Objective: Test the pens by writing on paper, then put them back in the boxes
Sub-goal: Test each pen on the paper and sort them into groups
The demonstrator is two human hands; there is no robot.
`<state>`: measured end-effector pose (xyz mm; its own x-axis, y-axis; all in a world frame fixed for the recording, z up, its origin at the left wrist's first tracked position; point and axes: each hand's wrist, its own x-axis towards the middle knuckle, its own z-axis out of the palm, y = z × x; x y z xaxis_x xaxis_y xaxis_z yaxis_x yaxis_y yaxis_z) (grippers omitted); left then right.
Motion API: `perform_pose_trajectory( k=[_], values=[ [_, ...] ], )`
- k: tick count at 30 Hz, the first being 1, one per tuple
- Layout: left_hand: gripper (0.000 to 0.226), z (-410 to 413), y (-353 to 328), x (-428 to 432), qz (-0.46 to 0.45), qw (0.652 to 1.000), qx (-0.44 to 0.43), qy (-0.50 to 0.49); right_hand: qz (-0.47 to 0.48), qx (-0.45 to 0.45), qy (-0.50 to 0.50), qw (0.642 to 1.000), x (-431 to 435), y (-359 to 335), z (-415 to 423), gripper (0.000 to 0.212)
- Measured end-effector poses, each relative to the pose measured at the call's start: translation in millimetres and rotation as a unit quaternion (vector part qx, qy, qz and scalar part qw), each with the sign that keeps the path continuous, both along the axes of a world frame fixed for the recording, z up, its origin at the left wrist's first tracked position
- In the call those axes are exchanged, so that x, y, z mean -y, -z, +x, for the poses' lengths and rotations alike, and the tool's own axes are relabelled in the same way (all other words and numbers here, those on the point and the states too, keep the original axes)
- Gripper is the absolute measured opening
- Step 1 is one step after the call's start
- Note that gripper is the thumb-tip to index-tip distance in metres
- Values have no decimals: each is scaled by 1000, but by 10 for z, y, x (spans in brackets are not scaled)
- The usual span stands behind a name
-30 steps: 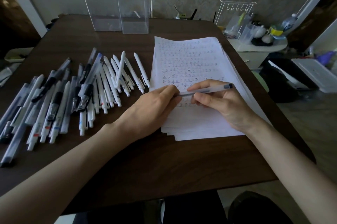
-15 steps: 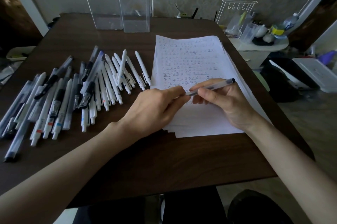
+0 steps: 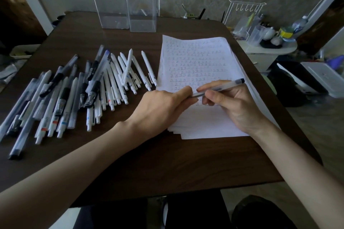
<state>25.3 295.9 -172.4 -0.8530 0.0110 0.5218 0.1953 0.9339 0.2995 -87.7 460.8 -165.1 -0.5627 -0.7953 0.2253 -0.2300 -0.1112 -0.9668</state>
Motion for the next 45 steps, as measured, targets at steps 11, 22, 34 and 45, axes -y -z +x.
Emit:
perform_pose_trajectory(
  k=[11, 22, 34, 45],
  values=[
    [65, -19, -48, 5, 45, 998, -14, -34, -47, 67, 50, 995, -74, -41, -89, 37],
    [59, -146, 102, -267, -122, 984, 81, 100, 104, -65, 288, 950, -142, 39, -197, 33],
    [54, -136, 132, -342, -99, 990, 72, 77, 107, -99, 285, 947, -156, 80, -204, 32],
    [51, -96, 106, -339, -82, 990, 83, 80, 109, -96, 283, 948, -154, 70, -198, 34]
  ],
)
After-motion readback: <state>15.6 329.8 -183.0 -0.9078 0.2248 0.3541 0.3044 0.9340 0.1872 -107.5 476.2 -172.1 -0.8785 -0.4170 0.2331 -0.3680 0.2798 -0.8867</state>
